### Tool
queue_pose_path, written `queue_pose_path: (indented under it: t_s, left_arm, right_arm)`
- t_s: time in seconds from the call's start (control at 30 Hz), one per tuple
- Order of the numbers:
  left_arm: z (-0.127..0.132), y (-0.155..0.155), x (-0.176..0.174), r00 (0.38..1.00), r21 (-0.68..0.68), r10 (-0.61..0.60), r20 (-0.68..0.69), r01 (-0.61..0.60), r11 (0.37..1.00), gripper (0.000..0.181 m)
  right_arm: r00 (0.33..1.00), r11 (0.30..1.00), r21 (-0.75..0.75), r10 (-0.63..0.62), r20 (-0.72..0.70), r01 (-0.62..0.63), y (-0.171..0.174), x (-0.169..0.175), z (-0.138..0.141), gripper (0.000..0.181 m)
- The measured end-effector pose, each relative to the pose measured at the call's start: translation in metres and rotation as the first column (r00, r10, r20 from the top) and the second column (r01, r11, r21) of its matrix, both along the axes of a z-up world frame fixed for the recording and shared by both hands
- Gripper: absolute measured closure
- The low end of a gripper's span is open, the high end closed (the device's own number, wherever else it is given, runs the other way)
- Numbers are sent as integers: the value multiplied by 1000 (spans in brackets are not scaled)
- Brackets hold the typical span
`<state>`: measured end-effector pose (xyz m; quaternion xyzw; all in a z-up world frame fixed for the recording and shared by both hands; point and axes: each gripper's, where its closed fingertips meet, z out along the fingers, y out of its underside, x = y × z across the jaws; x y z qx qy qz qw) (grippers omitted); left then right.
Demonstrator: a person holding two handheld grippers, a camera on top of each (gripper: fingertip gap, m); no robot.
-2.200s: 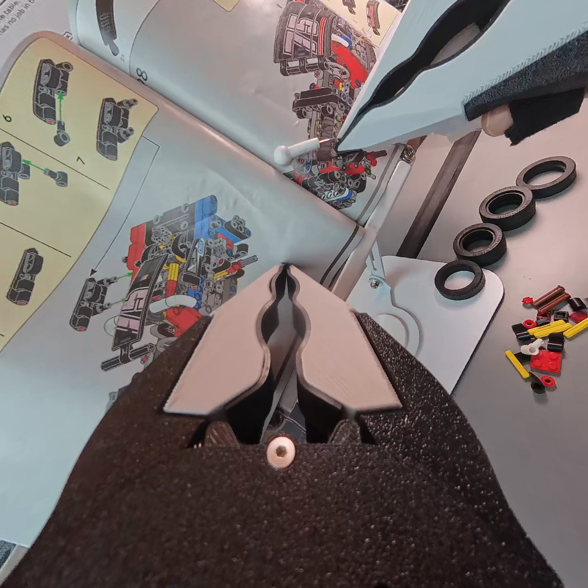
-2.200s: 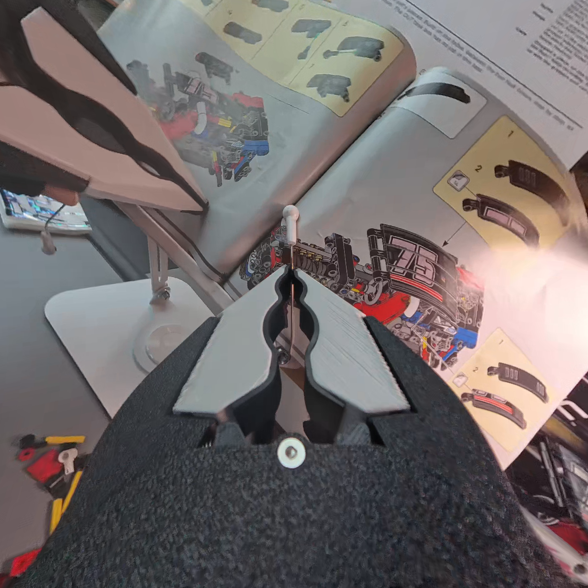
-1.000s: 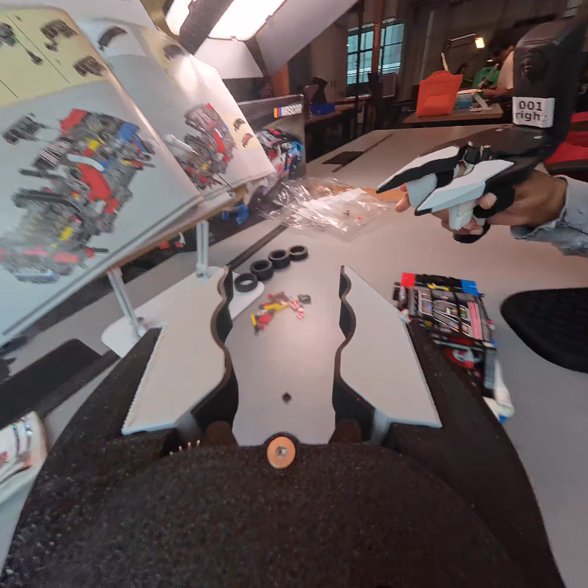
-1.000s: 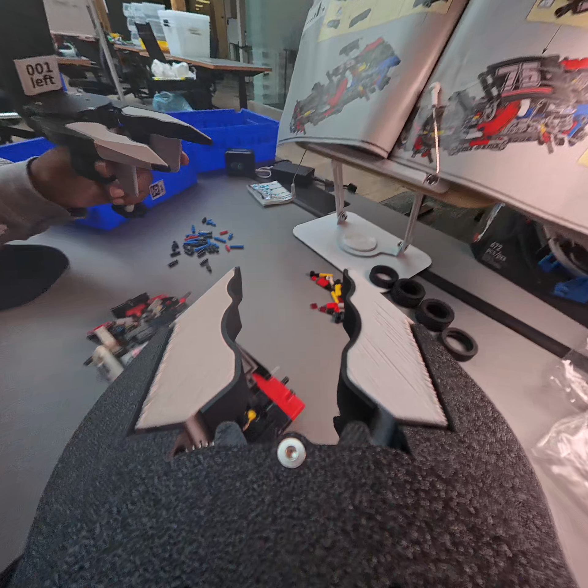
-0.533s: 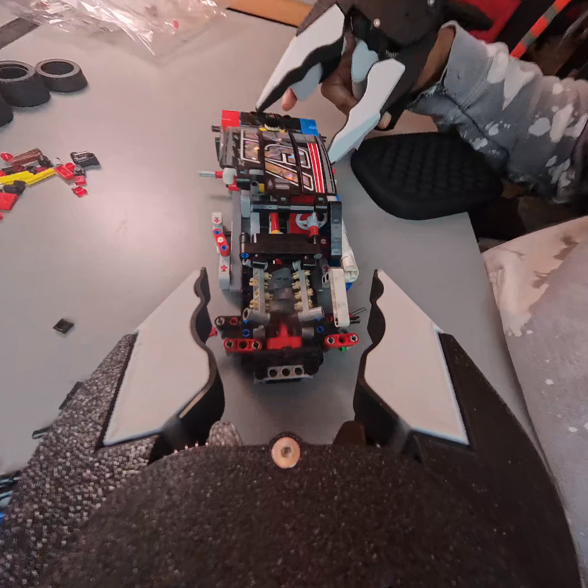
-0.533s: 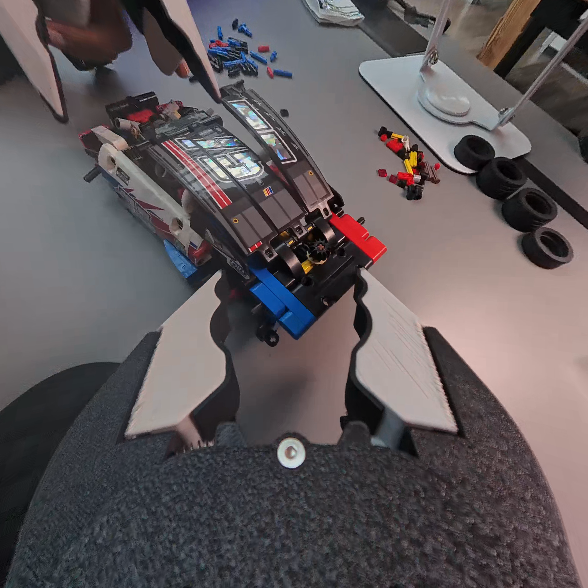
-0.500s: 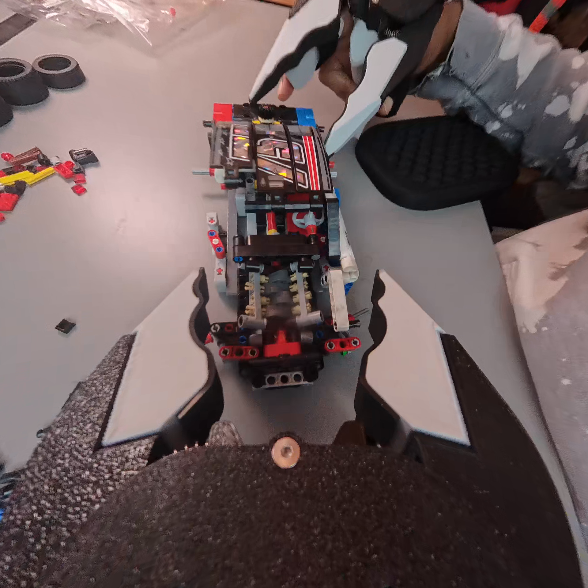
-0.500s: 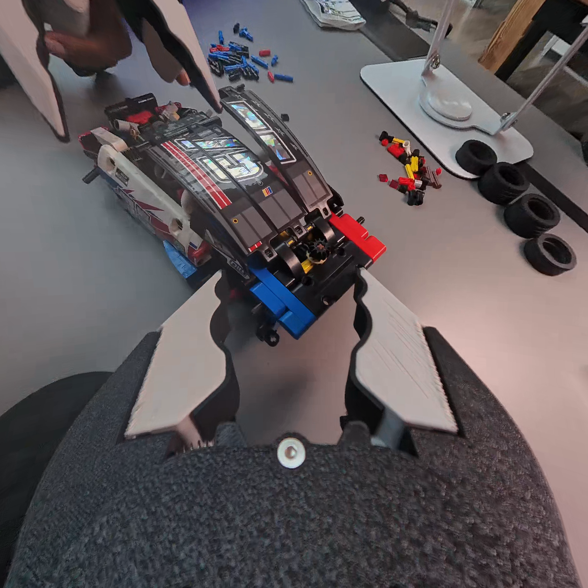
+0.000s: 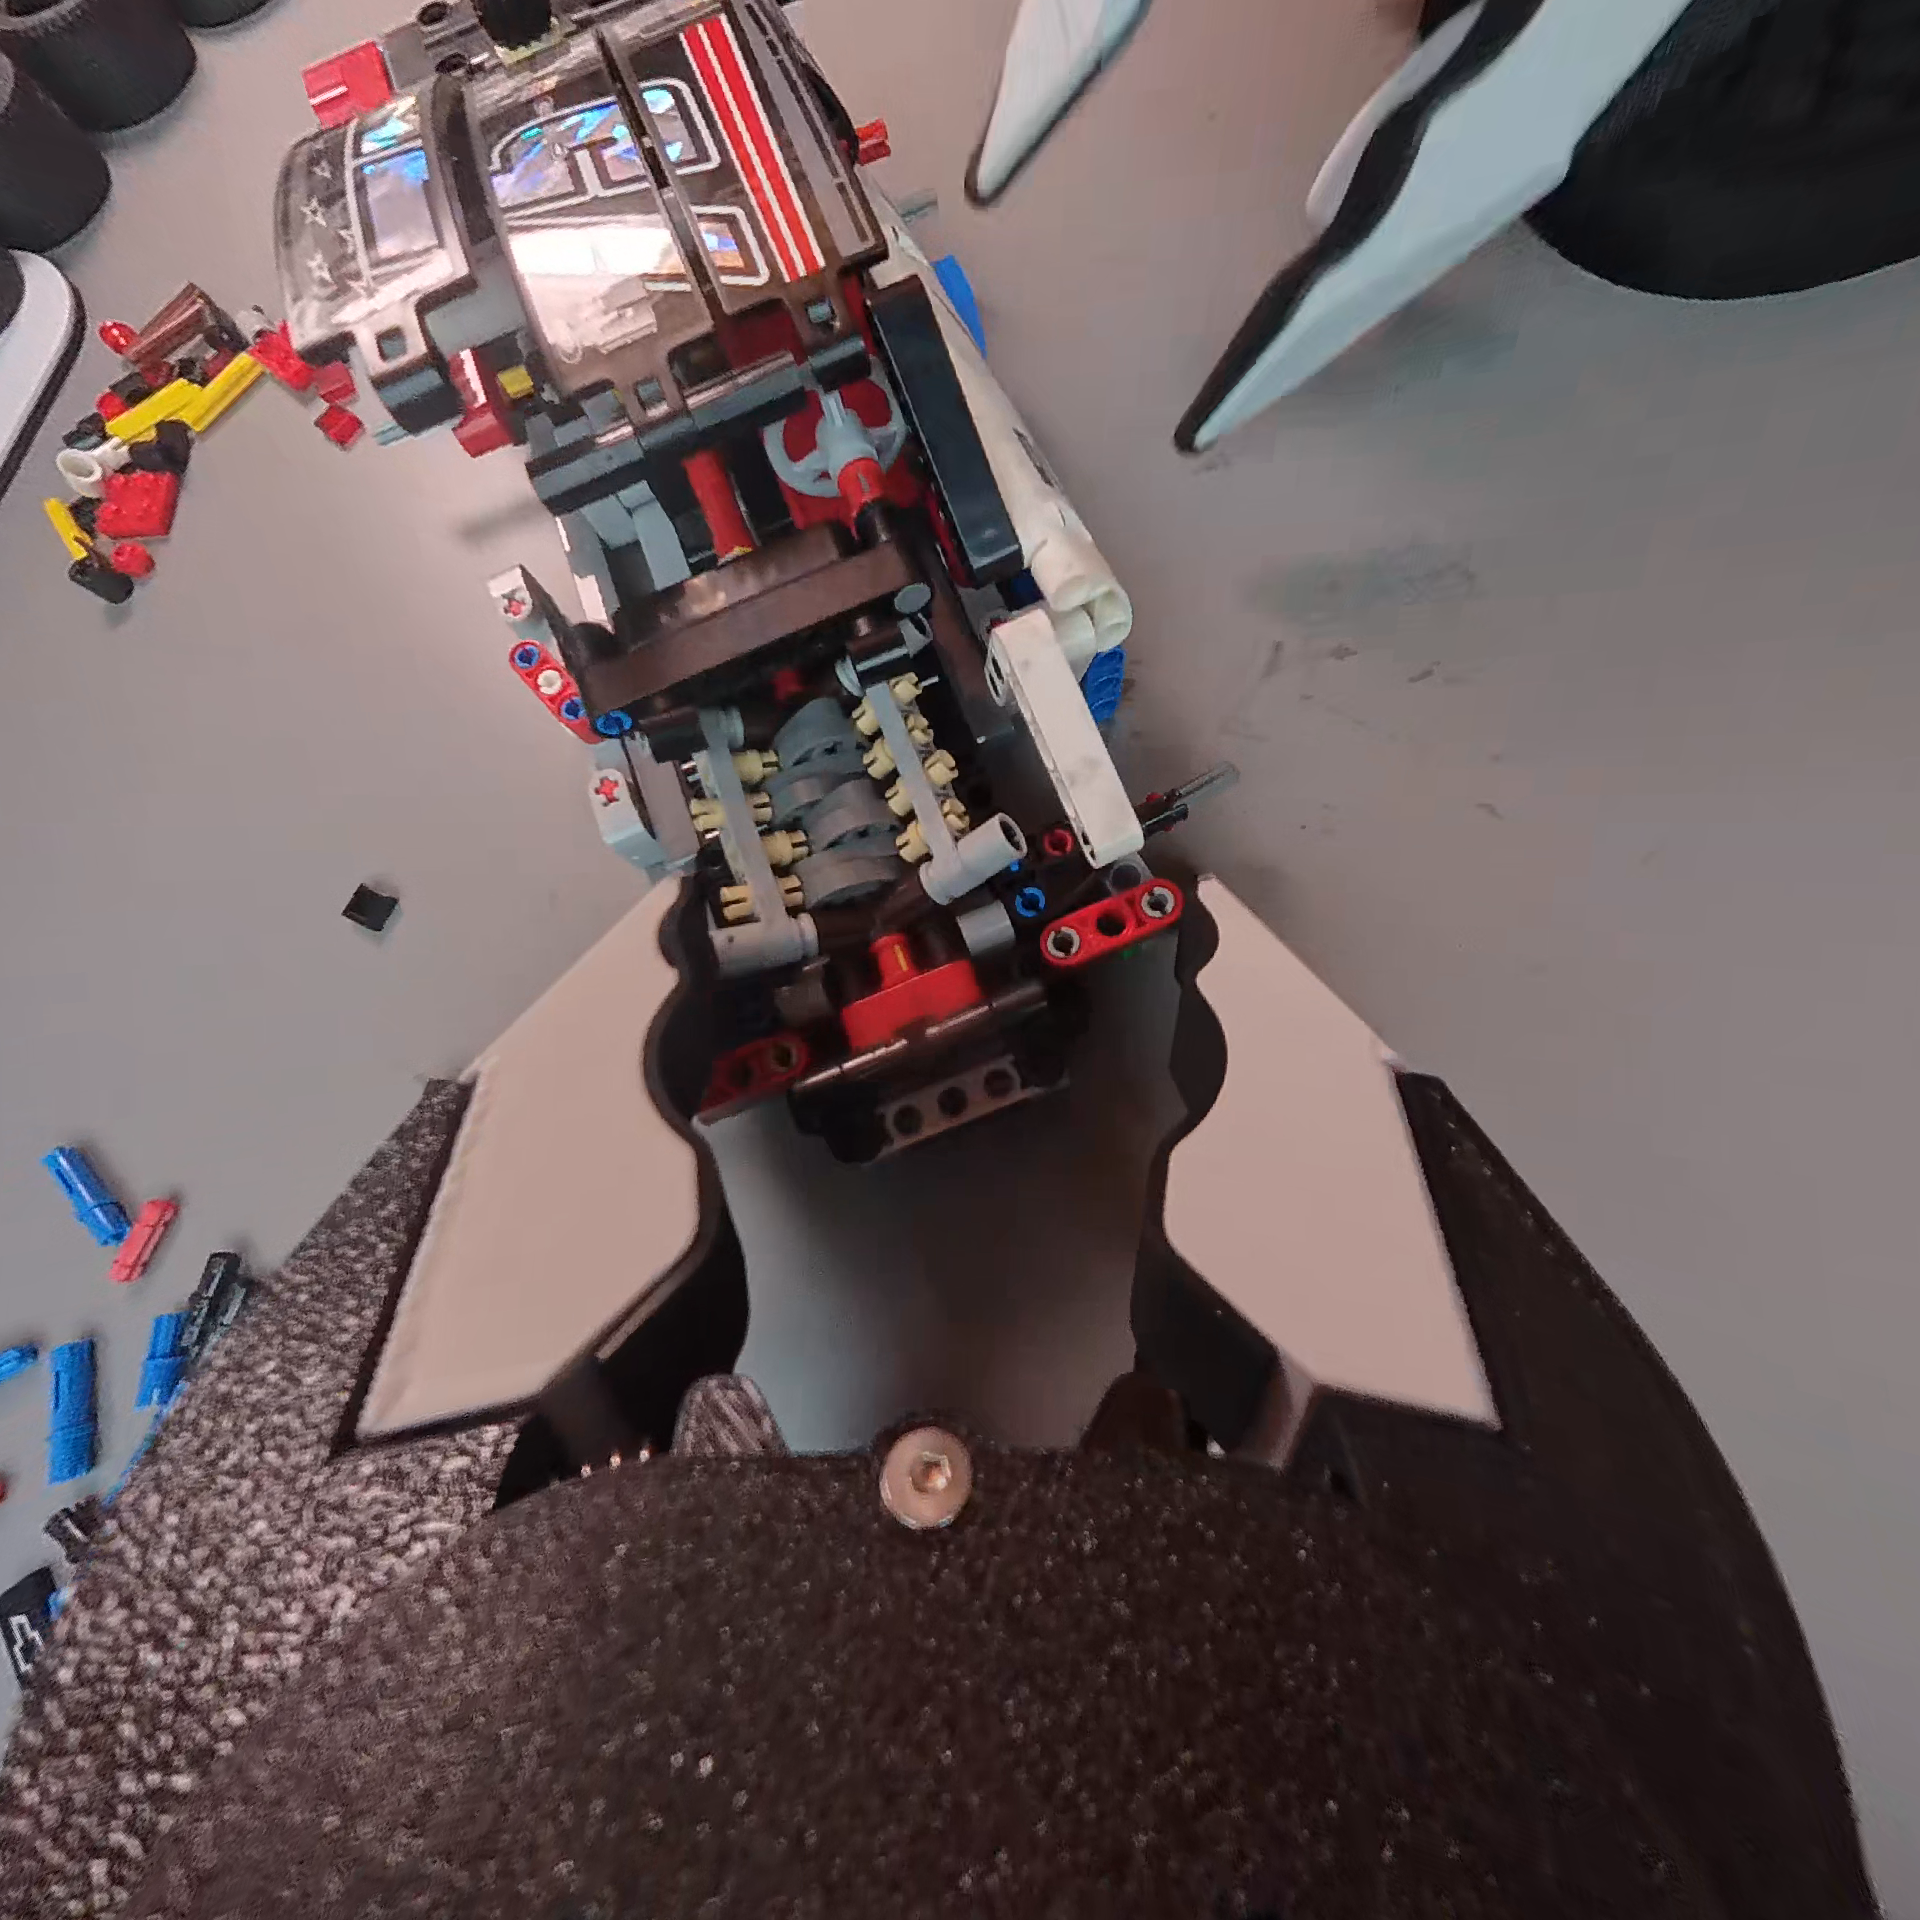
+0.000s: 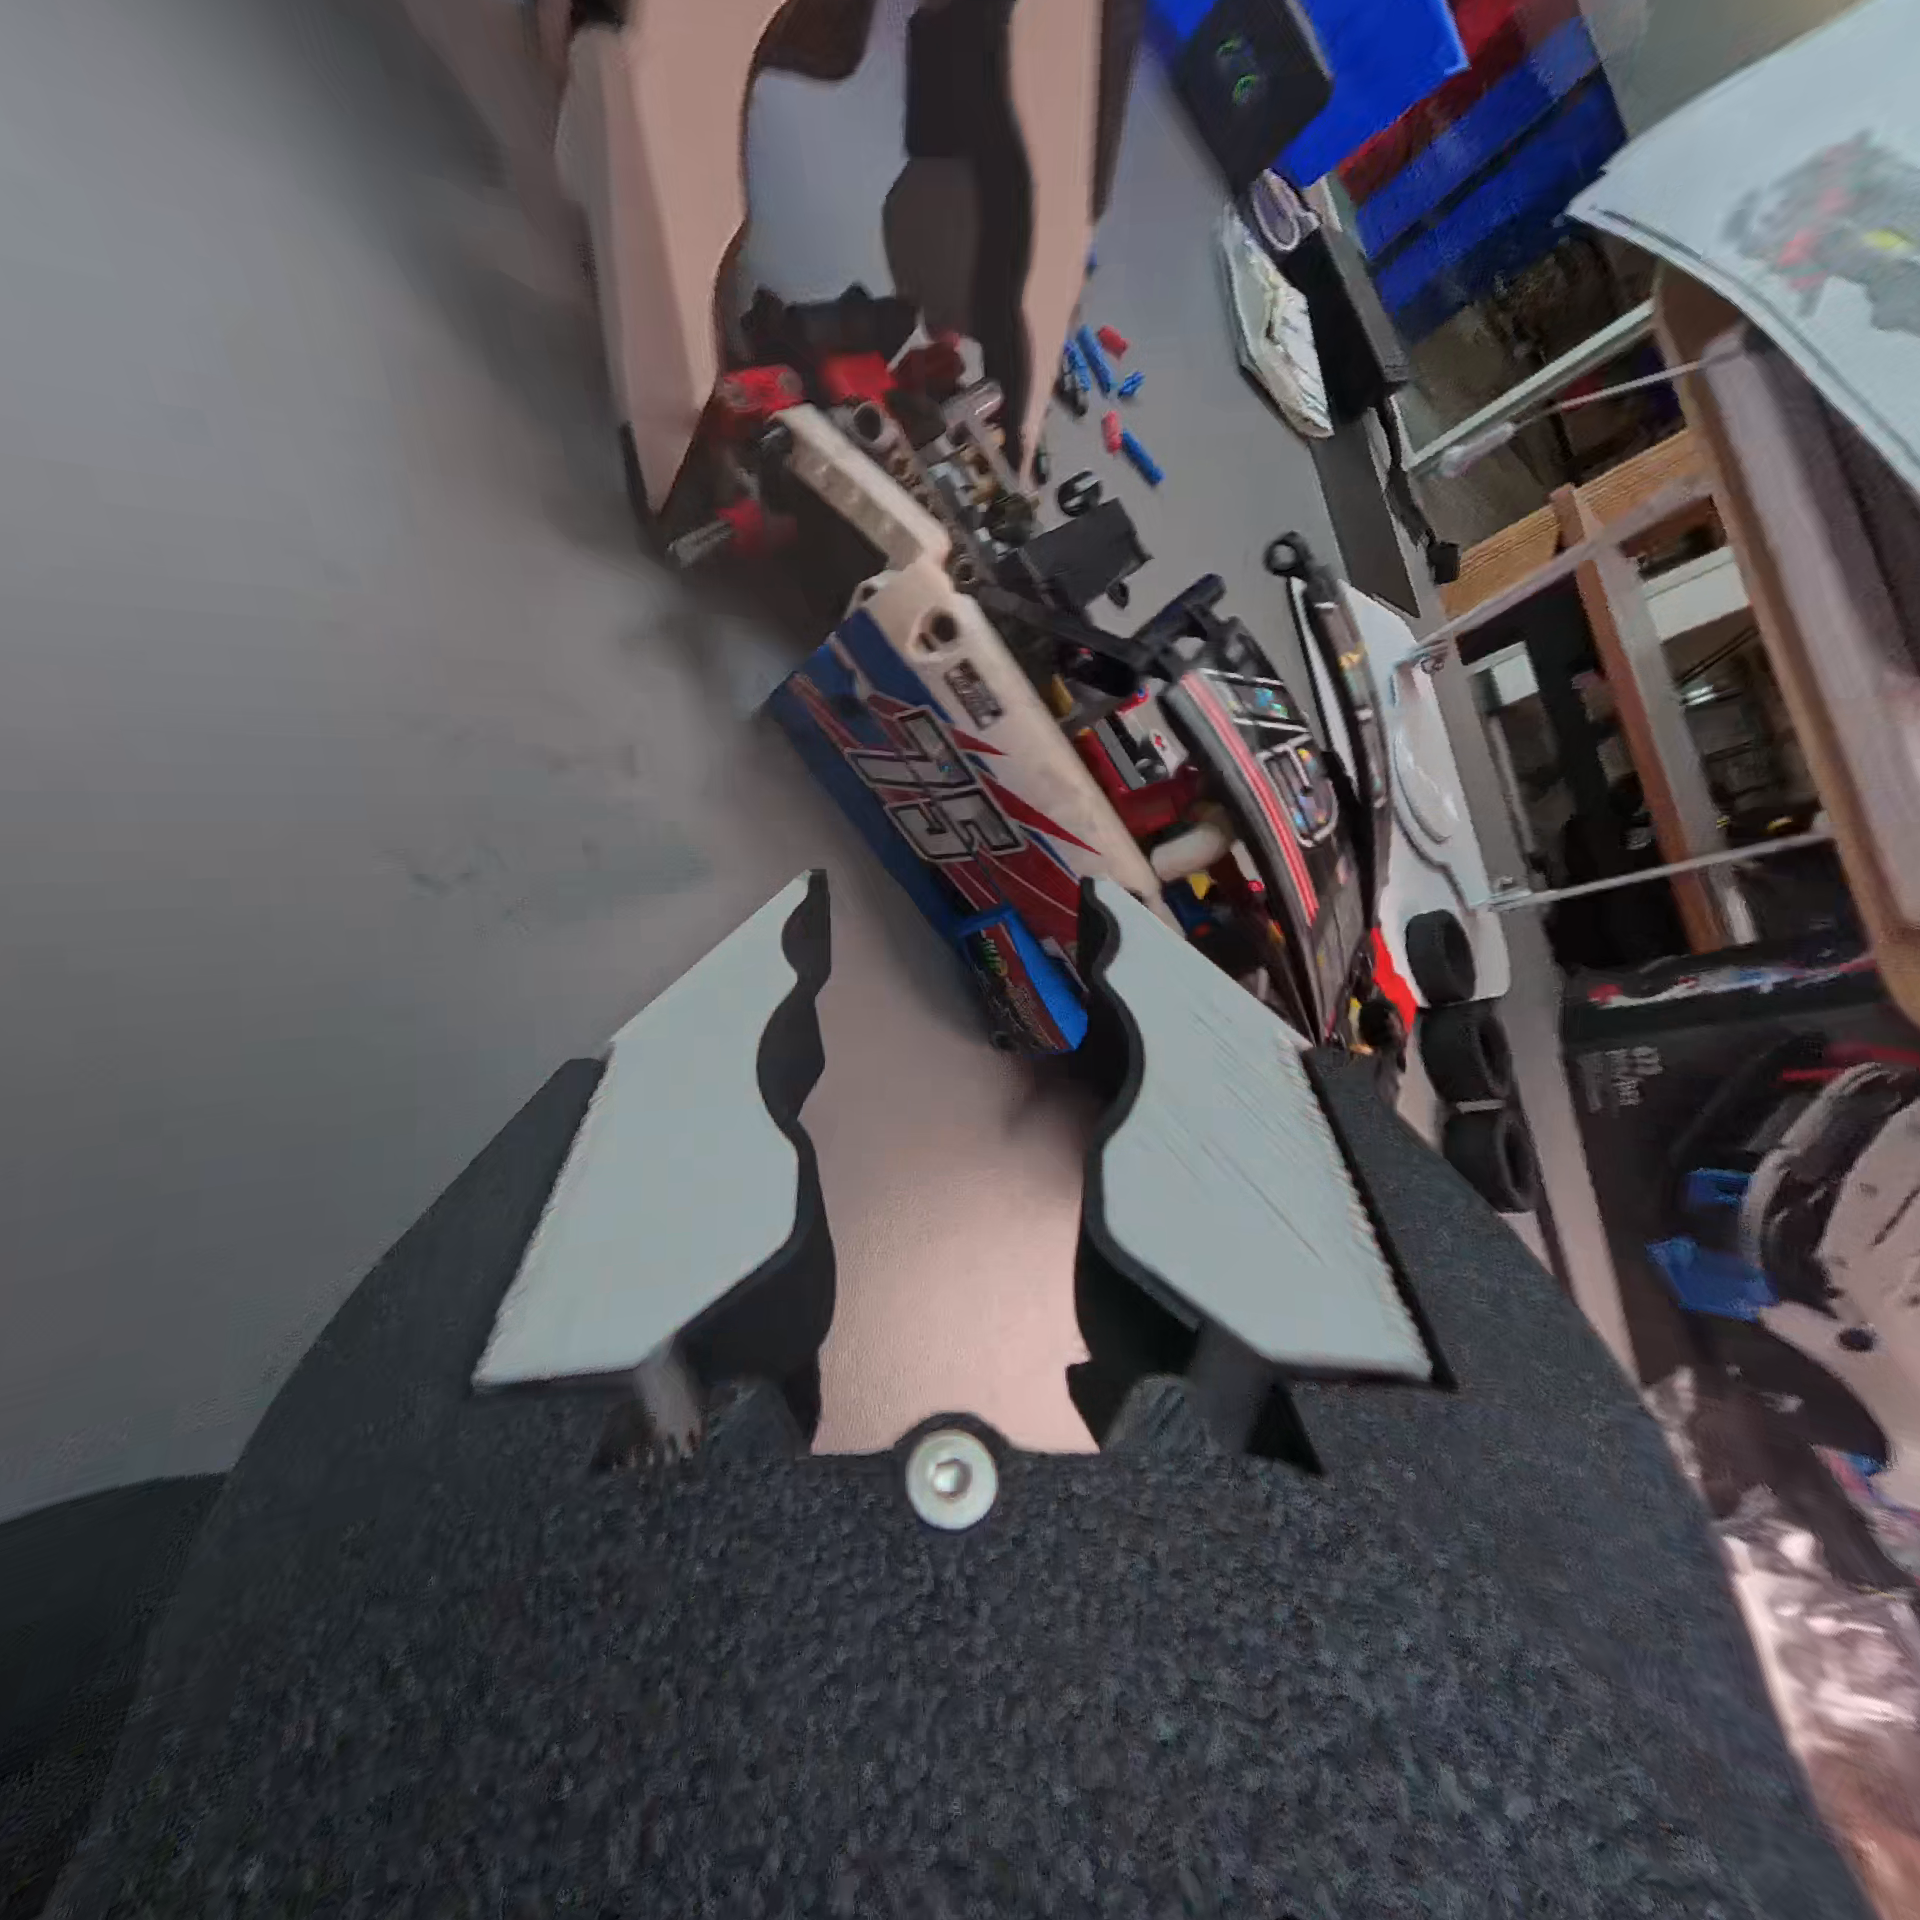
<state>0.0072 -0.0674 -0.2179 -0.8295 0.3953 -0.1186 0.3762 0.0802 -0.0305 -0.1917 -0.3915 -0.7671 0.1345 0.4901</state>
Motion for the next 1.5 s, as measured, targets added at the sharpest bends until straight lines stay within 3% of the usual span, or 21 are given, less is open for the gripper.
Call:
queue_pose_path:
  t_s: [0.03, 0.23, 0.3, 0.47, 0.57, 0.67, 0.87, 1.03, 1.07, 1.1, 1.13, 1.17, 1.2, 1.23, 1.33, 1.43, 1.5]
  left_arm:
    - [0, 0, 0, 1000, -8, 0, 4, 0, 1000, 92]
    - [9, -3, -3, 988, -100, 5, 151, 11, 995, 104]
    - [9, -2, -5, 987, -112, 10, 161, 8, 994, 104]
    - [14, -3, -11, 968, -163, 44, 247, -4, 987, 109]
    - [18, -6, -12, 966, -142, 28, 256, 9, 990, 102]
    - [35, -14, -8, 967, -24, -44, 250, 52, 998, 81]
    - [19, -29, -6, 990, 94, -143, -19, 144, 985, 70]
    - [14, -26, 4, 973, 178, -167, -157, 195, 965, 80]
    - [14, -26, 6, 971, 191, -176, -164, 207, 960, 83]
    - [15, -26, 7, 971, 206, -173, -165, 206, 957, 100]
    - [15, -24, 6, 969, 219, -171, -179, 209, 953, 102]
    - [13, -25, 6, 966, 209, -181, -184, 218, 953, 102]
    - [12, -25, 5, 972, 185, -172, -160, 200, 962, 103]
    - [15, -25, 5, 981, 163, -164, -106, 180, 970, 103]
    - [28, -27, 5, 987, 116, -149, 56, 142, 983, 104]
    - [33, -30, 2, 972, 58, -159, 176, 151, 987, 104]
    - [40, -33, 3, 948, 29, -182, 260, 181, 983, 104]
  right_arm:
    - [1000, 996, 92, 2, 25, -5, 1, -4, -7, 133]
    - [997, 902, 426, 72, 10, -69, 8, -31, 2, 119]
    - [992, 885, 448, 112, 63, -128, 4, -35, -3, 131]
    - [980, 888, 415, 178, 86, -197, 3, -40, -4, 136]
    - [958, 942, 197, 246, 146, -272, -7, -39, 6, 152]
    - [922, 954, -21, 296, 250, -300, -16, -35, 10, 160]
    - [852, 897, -348, 393, 347, -272, -26, -28, 23, 166]
    - [804, 788, -587, 467, 369, -187, -31, -28, 55, 168]
    - [823, 767, -615, 462, 331, -183, -30, -34, 66, 169]
    - [846, 732, -656, 459, 273, -185, -30, -41, 81, 170]
    - [859, 714, -673, 454, 237, -192, -30, -46, 94, 171]
    - [864, 751, -628, 439, 246, -202, -25, -46, 97, 172]
    - [871, 811, -545, 409, 271, -212, -19, -46, 96, 158]
    - [879, 846, -480, 394, 269, -232, -17, -43, 97, 156]
    - [907, 894, -348, 366, 206, -282, -27, -31, 97, 141]
    - [919, 948, -154, 309, 243, -279, -24, -16, 71, 128]
    - [920, 957, -114, 288, 264, -267, -24, -14, 58, 123]
